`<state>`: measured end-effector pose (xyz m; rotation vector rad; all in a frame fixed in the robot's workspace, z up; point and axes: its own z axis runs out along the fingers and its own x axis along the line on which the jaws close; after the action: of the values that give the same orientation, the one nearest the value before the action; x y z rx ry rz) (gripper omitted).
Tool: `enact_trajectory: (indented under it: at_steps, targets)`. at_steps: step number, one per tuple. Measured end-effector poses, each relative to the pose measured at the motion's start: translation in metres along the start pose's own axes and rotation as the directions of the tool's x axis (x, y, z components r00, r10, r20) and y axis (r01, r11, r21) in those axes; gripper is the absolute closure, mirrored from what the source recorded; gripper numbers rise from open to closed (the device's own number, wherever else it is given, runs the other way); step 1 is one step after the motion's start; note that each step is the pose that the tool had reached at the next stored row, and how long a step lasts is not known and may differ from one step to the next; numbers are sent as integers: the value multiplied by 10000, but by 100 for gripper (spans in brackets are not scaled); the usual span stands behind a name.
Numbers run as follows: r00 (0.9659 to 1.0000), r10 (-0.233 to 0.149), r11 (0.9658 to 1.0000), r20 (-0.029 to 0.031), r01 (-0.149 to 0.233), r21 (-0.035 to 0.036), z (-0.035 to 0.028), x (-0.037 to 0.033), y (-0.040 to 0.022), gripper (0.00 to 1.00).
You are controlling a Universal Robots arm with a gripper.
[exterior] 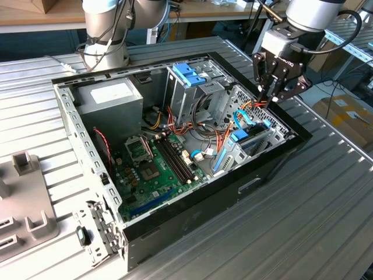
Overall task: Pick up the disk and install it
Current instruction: 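Insert the second disk wire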
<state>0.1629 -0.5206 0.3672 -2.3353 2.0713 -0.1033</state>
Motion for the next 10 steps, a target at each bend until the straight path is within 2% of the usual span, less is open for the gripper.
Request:
enact_trajectory:
  at_steps: [3,10]
  targets:
    - [10000,-50,10000,6,50,0,2,4,-29,71]
    - [9999,-128,9999,17,128,-13,-37,8,-58,71]
